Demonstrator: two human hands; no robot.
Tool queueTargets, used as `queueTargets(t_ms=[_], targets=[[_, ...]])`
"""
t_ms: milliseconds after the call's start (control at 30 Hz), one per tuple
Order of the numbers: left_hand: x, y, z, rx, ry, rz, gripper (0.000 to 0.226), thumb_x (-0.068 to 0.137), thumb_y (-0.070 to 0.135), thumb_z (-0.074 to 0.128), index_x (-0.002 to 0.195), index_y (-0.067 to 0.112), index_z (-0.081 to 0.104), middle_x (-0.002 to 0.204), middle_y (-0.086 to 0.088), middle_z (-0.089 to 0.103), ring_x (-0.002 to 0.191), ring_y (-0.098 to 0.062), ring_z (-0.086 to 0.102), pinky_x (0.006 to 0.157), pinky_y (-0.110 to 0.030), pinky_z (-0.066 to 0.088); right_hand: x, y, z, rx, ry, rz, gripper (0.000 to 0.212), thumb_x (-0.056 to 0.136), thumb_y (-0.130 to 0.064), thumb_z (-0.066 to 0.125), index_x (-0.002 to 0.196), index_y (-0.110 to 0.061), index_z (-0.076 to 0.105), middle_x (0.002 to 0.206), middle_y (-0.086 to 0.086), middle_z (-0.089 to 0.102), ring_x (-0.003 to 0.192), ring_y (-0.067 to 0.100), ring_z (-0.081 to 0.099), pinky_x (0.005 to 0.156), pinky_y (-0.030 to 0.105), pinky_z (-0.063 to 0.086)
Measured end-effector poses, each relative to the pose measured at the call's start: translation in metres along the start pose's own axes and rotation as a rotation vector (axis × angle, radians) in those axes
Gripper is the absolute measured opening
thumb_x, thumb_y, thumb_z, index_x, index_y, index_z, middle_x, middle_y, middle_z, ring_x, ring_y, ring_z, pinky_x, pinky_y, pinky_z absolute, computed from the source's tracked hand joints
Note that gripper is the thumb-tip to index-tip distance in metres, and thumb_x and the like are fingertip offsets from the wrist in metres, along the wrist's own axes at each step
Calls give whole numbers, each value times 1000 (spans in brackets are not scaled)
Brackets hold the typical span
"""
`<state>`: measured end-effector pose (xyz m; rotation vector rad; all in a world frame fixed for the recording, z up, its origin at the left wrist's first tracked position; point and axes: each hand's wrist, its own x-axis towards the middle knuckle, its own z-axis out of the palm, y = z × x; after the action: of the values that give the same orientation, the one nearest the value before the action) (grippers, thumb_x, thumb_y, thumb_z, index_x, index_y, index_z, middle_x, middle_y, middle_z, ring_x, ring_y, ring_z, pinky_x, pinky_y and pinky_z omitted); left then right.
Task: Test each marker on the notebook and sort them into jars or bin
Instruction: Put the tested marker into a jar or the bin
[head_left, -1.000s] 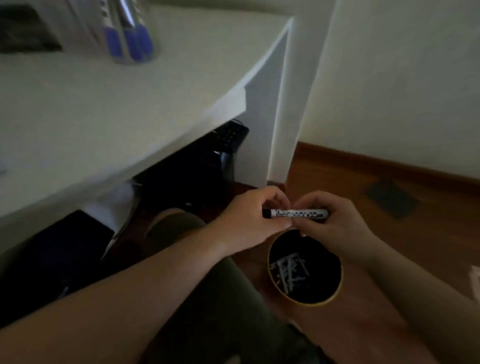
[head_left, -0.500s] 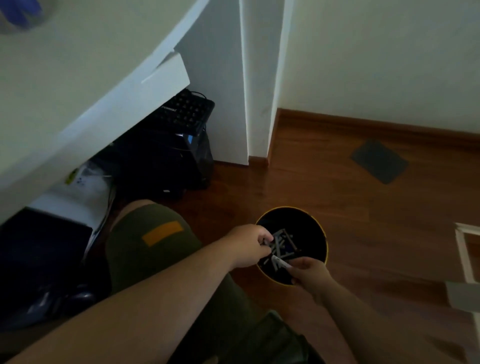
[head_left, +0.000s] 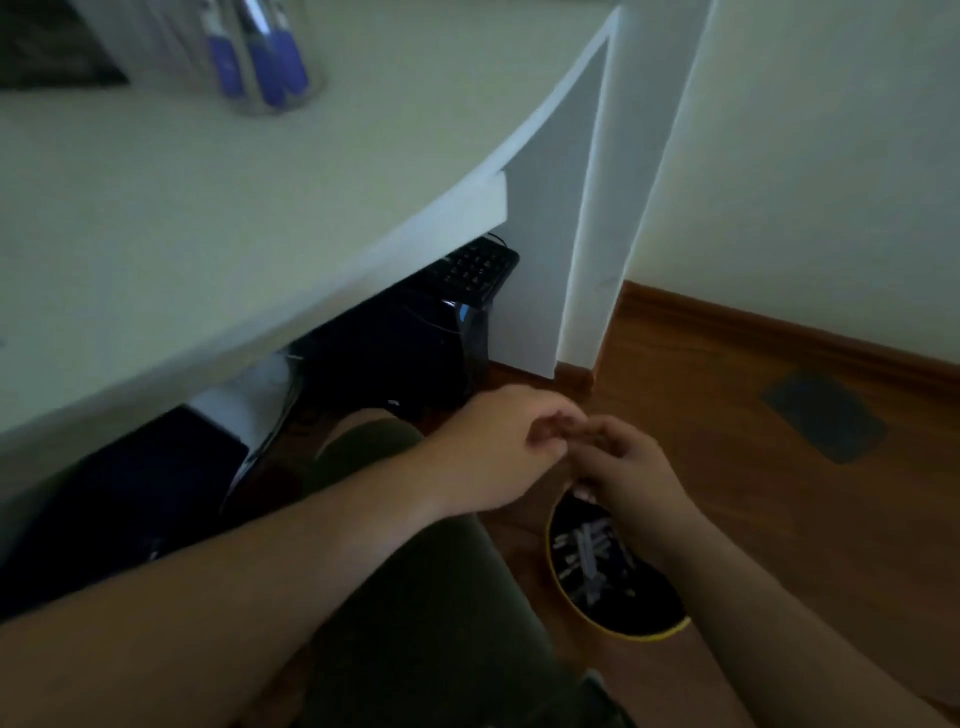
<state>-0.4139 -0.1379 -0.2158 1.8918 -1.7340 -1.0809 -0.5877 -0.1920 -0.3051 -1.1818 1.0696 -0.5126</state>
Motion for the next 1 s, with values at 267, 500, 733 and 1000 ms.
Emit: queueTargets(t_ms=[267, 500, 733, 1000], targets=[[-153, 15, -195, 92, 677, 177, 25, 95, 19, 68, 109, 40, 69, 103, 17, 74, 97, -4, 71, 90, -30, 57, -33, -222, 171, -131, -399, -678, 10, 89, -3, 72, 94, -11, 75, 85, 13, 76, 77, 28, 73, 72, 31, 59], [-257, -82, -262, 446, 824, -366, 45, 86, 59, 60, 126, 40, 64, 123, 10, 68, 112, -13, 64, 91, -27, 49, -24, -269, 326, -679, -463, -910, 29, 91, -46, 69, 116, -32, 73, 113, -10, 73, 103, 10, 66, 92, 30, 50], [-277, -150, -240, 613, 596, -667, 93, 73, 87, -1, 157, 52, 18, 168, 9, 16, 154, -19, 10, 119, -61, 19, -19, -235, 369, -1431, -393, -996, 59, 97, -66, 29, 146, -37, 44, 159, 4, 38, 136, 33, 37, 115, 50, 33], [-280, -143, -240, 604, 627, -644, 116, 54, 101, -15, 157, 54, 12, 171, 11, 4, 157, -18, -2, 122, -59, 7, -33, -246, 364, -1435, -417, -1019, 58, 101, -56, 39, 150, -26, 49, 161, 4, 39, 144, 23, 35, 122, 37, 22]])
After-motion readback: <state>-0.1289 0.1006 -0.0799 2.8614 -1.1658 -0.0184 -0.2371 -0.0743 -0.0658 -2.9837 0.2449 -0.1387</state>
